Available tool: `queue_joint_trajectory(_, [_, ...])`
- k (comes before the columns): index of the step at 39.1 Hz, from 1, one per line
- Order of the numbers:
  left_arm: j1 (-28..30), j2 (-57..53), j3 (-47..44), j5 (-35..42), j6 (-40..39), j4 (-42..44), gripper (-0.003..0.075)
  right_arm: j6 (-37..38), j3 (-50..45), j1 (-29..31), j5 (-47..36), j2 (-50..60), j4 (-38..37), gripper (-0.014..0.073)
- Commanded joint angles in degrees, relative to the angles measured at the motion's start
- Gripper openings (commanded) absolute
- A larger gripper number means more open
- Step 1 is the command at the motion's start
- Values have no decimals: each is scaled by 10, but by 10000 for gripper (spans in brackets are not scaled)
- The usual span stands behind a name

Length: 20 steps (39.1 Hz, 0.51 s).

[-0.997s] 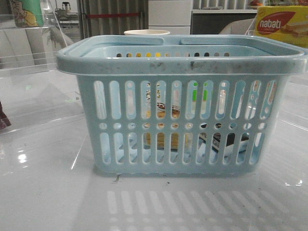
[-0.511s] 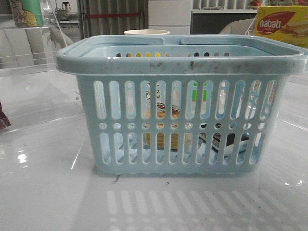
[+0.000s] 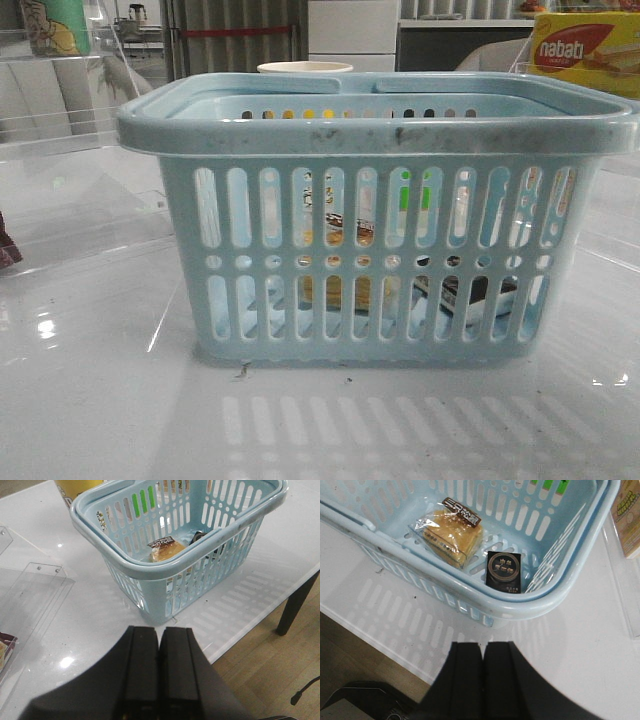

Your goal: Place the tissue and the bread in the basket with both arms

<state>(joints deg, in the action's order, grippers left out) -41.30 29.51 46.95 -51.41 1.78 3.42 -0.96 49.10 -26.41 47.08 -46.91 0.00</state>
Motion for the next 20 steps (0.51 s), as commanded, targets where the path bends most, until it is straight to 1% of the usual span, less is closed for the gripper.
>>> queue_joint_trajectory(1, [-5,3,15,44,-4,0,91,-5,15,1,-37,1,-3,29])
queue_joint_trajectory(12, [-1,-5,13,45,-4,-2,91,-5,15,1,-37,1,-3,29])
queue_joint_trajectory(16, [28,-25,7,53,-4,-4,91,-5,15,1,-37,1,-3,29])
queue_joint_trajectory(20, [81,-52,-16,91,-4,-4,91,-5,15,1,-37,1,-3,29])
